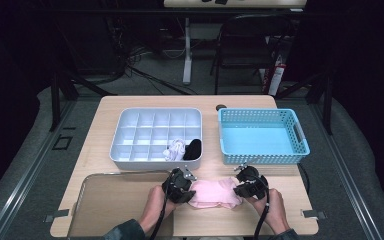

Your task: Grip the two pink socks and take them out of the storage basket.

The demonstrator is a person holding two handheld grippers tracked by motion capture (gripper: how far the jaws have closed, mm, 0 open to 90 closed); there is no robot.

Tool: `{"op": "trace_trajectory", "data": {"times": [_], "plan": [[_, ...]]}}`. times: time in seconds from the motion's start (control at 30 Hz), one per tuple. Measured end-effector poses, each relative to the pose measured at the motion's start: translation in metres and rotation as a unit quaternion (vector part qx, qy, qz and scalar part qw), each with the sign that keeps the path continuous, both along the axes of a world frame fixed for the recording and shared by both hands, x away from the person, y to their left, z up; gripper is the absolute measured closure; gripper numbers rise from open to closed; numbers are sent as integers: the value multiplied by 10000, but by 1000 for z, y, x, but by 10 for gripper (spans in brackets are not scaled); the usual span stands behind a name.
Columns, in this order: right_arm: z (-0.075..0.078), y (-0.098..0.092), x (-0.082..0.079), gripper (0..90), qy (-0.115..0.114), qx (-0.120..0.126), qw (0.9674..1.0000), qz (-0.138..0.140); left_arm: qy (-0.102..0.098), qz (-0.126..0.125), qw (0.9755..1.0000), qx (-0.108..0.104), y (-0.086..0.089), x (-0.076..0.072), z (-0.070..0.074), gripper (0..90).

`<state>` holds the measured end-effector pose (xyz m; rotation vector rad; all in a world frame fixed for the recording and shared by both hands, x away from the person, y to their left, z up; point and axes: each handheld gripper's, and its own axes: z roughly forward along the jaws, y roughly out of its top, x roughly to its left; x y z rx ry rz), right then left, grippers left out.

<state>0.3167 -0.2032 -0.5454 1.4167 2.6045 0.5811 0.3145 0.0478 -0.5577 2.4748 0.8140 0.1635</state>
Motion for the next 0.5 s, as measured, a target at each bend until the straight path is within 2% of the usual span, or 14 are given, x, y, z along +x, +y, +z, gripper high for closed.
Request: {"op": "trace_trajectory", "data": {"times": [0.03, 0.07, 0.1, 0.17, 0.33, 0.37, 0.43, 0.5], "plan": [[1, 0, 0, 826, -40, -77, 10000, 21, 4, -12, 10000, -19, 0, 0, 0, 742], [0, 1, -1, 828, -94, 13, 9999, -41, 14, -18, 10000, -14, 0, 0, 1, 746], [2, 1, -1, 831, -90, -75, 9999, -5, 46, -22, 10000, -64, 1, 0, 1, 751], [6, 0, -2, 831, -86, -64, 9999, 3, 76, -3, 9999, -113, 1, 1, 2, 761], [18, -3, -6, 820, -106, 178, 9998, -41, 146, 2, 9996, -241, 4, 2, 4, 768], [21, -4, -6, 820, -46, 104, 9999, 2, 184, -16, 9995, -243, 4, 2, 5, 773], [24, -4, -7, 810, -29, 214, 9998, -20, 195, -24, 9995, -254, 4, 2, 5, 779], [24, -4, -7, 791, -74, 125, 9999, -8, 202, -26, 9995, -258, 4, 2, 4, 792]]}}
